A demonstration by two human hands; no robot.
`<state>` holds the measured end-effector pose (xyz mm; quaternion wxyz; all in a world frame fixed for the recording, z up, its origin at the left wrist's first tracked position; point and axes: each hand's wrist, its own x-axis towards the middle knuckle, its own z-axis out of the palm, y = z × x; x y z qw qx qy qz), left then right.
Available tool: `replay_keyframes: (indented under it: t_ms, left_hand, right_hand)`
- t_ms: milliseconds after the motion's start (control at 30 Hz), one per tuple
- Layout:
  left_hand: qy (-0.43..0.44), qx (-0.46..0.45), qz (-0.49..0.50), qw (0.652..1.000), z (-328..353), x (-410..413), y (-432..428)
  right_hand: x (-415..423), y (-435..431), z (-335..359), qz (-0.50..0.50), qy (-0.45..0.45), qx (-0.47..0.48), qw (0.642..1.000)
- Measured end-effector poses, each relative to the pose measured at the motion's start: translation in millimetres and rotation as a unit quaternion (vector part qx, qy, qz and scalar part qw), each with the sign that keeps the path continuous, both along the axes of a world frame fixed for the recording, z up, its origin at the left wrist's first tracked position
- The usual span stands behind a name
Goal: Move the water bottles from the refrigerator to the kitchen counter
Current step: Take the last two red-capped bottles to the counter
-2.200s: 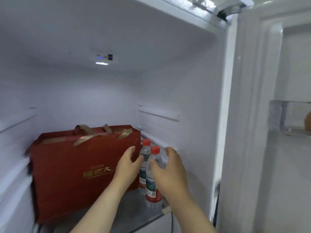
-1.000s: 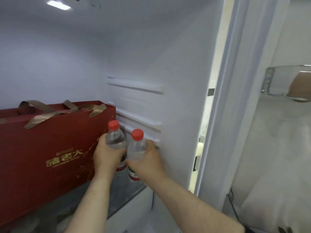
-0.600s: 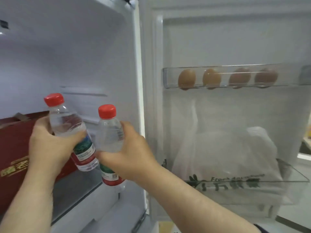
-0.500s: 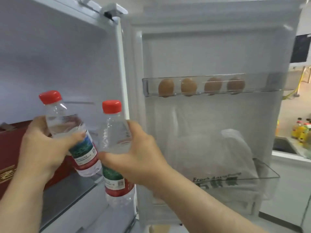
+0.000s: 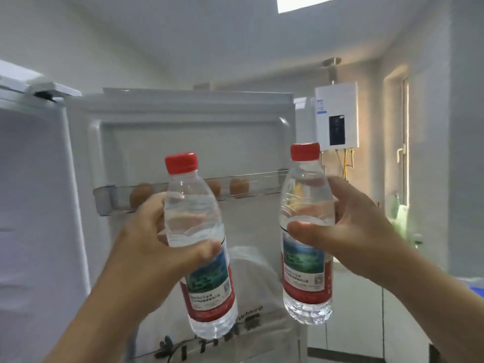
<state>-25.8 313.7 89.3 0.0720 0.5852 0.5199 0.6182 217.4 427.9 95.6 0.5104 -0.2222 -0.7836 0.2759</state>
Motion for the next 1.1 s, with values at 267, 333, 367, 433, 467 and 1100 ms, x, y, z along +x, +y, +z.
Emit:
replay_keyframes:
  t_ms: [267,333,367,433,467,1100]
  left_hand:
    - [-0.04,-0.045,-0.137,0.989,-6.3,125.4,105.6]
    - [-0.041,-0.047,-0.16,0.985,-9.7,156.3,128.3]
    - [-0.039,-0.046,-0.172,0.983,-11.6,172.8,140.6]
    - [-0.043,-0.046,-0.19,0.98,-15.1,202.3,164.5]
    - [-0.042,-0.047,-0.201,0.977,-16.5,215.1,176.0]
    - [-0.07,-0.06,-0.258,0.962,-60.2,337.4,486.3]
  right_hand:
    - [113.5,32.8,-11.7,-0.136,0.017,-0.038,0.99]
    - [139.6,42.7,-15.4,-0.174,0.014,-0.048,0.983]
    - [154.1,48.2,-17.9,-0.195,0.013,-0.048,0.979]
    - [179.6,59.4,-22.1,-0.231,0.002,-0.037,0.972]
    - [190.7,65.8,-24.4,-0.239,-0.002,-0.035,0.97]
    - [318.1,311.6,-52.9,-0.365,-0.056,-0.061,0.927]
